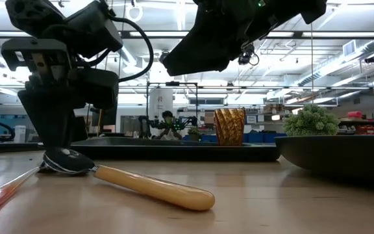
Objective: Pick and place plate/cup/fork/spoon on tray
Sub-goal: Put the orange fork on the left of the serving tray
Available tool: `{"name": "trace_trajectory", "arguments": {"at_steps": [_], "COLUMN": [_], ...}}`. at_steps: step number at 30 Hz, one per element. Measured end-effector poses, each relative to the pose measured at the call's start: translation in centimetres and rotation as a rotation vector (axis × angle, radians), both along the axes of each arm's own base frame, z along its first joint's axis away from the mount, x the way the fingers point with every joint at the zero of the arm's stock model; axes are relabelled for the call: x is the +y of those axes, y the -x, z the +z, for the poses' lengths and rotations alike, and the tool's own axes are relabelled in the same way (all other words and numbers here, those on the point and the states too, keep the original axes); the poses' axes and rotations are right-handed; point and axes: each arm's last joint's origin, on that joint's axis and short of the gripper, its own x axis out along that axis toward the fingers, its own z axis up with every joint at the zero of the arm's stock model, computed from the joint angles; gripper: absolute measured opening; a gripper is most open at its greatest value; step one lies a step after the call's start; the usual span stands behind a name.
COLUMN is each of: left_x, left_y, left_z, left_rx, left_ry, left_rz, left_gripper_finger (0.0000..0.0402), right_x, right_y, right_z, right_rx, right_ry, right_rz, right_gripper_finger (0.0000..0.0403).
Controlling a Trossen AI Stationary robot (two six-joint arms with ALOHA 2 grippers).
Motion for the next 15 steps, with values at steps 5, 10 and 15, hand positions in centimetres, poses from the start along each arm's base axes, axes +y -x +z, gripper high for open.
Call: {"name": "trace_trajectory", "arguments": {"at_steps": [5, 10, 15], "left_x": [-0.4, -0.93, -0.94], "left_y": [0.08, 0.15, 0.17], "left_z": [-0.05, -0.07, -0.06], "left_rx": [-0.007, -0.007, -0.006], "left_ry": [-0.032, -0.019, -0.018], "left_rz": [-0.002, -0.016, -0.017], "left_gripper_finger": [0.0046, 0.0022, 0.002], "right_x": [0.0, -0.03, -0.04], "right_y": [0.0, -0.01, -0.01], "right_z": [0.0, 0.0, 0.0], "right_rx": [0.0, 0.0, 0.0], "right_ry": [0.0, 0.0, 0.0], "right_rz": [0.0, -0.001, -0.001], "right_gripper_finger": [0.0194, 0.0194, 0.0194]}}
